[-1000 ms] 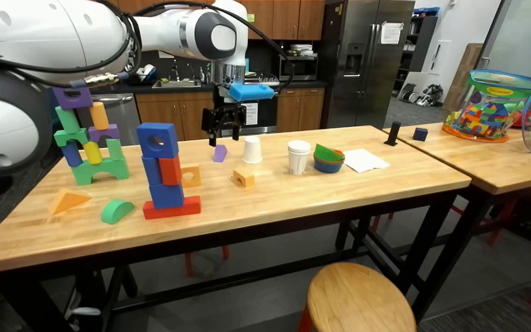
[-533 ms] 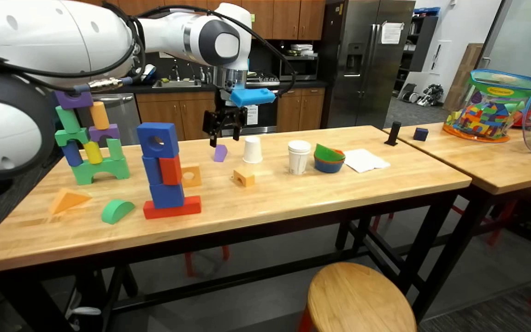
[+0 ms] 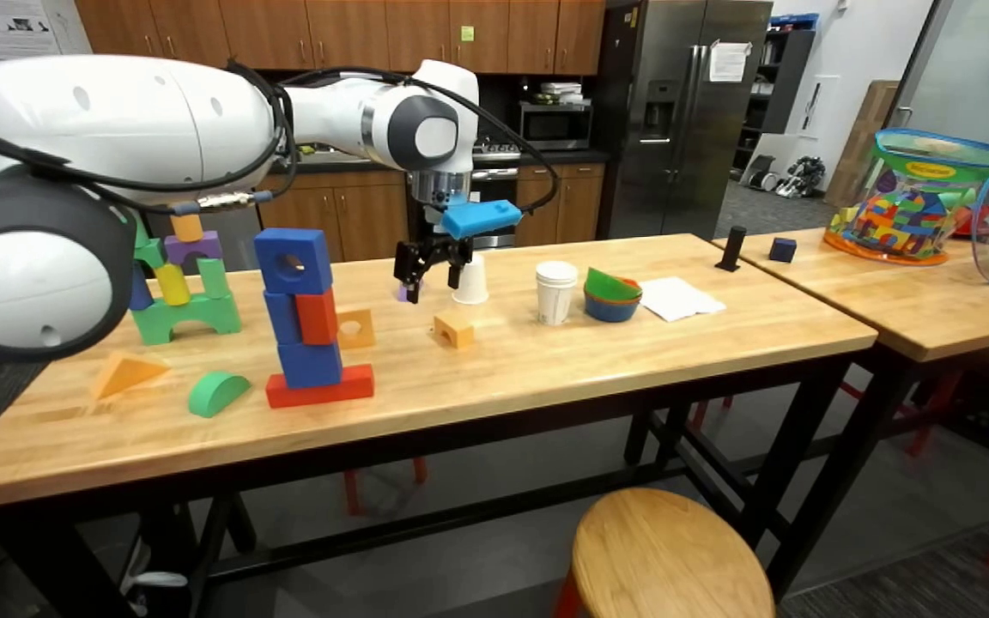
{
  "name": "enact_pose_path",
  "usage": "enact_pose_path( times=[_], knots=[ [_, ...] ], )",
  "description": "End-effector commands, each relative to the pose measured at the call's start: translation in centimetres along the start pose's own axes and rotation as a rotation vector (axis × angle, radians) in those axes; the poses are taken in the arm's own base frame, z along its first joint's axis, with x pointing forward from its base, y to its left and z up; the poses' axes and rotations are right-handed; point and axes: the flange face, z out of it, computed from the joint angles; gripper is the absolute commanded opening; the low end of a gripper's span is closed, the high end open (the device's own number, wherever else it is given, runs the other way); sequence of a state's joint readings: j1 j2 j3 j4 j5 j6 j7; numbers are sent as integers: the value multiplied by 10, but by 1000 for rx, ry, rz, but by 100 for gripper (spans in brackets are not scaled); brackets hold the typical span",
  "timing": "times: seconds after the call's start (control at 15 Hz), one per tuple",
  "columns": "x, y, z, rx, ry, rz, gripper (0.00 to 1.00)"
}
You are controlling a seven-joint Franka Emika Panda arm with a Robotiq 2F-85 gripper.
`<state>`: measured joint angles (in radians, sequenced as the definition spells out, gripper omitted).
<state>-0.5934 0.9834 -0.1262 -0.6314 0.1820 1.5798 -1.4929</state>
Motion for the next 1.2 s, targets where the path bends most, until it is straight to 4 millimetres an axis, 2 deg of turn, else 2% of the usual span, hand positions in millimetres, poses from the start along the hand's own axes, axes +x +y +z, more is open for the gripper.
enact_pose_path(
  times=[0.0, 0.8, 1.13],
  knots=[
    [-4, 4, 3, -14, -4, 14, 100],
    [-4, 6, -1, -39, 24, -13, 100],
    [8, 5, -8, -44, 109, -18, 100]
  ],
)
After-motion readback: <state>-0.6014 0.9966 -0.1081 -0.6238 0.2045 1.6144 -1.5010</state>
